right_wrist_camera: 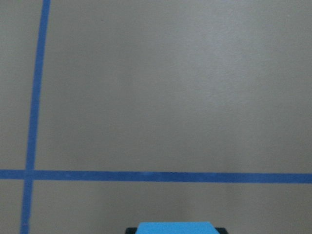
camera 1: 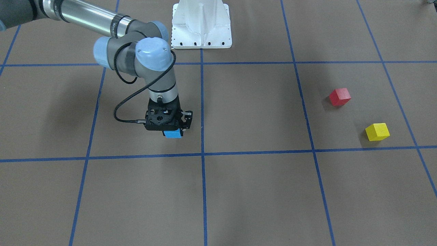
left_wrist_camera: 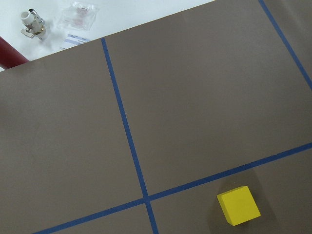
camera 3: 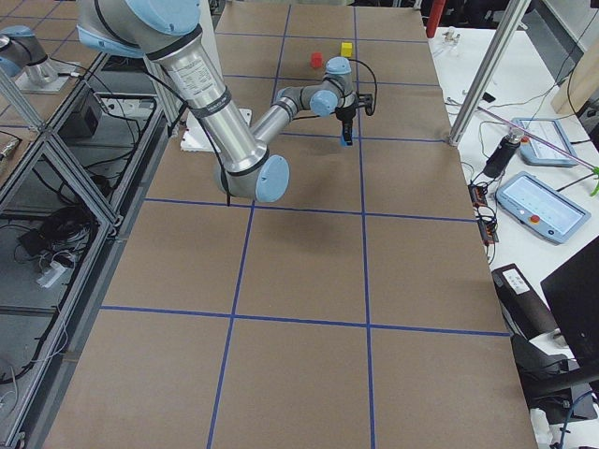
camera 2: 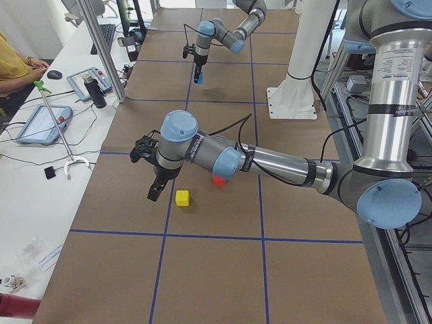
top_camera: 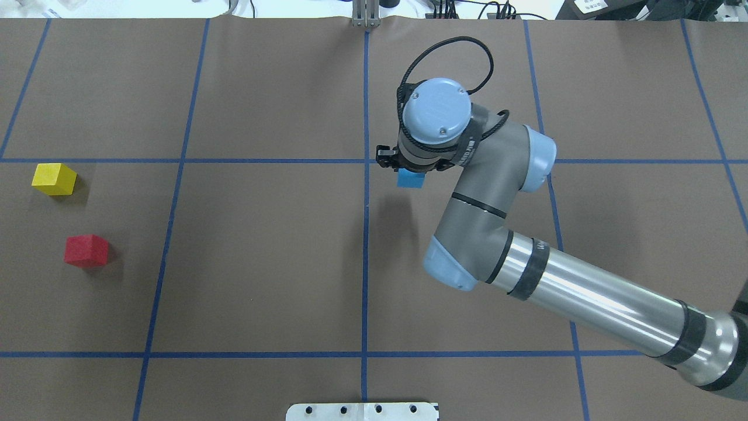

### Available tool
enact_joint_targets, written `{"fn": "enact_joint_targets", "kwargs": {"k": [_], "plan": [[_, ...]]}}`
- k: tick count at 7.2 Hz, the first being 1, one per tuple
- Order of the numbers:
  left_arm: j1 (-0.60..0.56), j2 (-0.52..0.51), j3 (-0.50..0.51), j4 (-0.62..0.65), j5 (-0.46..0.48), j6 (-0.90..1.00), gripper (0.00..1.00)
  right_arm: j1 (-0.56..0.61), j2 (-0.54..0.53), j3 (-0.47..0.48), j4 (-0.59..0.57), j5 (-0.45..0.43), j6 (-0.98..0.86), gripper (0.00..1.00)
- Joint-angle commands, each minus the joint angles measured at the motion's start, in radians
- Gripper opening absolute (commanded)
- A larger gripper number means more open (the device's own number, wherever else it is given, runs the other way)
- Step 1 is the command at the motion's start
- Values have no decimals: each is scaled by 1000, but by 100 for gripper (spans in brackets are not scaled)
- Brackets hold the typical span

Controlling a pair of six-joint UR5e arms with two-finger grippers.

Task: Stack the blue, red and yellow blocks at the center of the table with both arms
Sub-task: 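Carry the blue block with the right gripper to the table center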

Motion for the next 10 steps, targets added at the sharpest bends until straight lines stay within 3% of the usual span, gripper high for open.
{"fn": "enact_joint_targets", "kwargs": {"k": [1,3,4,5,6,10], "plan": [[0,0,5,-12,0,-1,100,-66,65,-73,-7,-46,43,24],[0,1,10,-14,0,1,100,-106,65,-73,-2,-91,71,44],[0,1,11,-14,0,1,100,-121,65,-74,13,-120,72,61],[0,1,11,-14,0,1,100,-135,65,-79,30,-138,93,89],[0,3,11,-14,0,1,100,-143,65,-80,45,-146,113,97],[0,5,10,-26,-2,1,100,-92,65,-33,36,-122,105,99]]}}
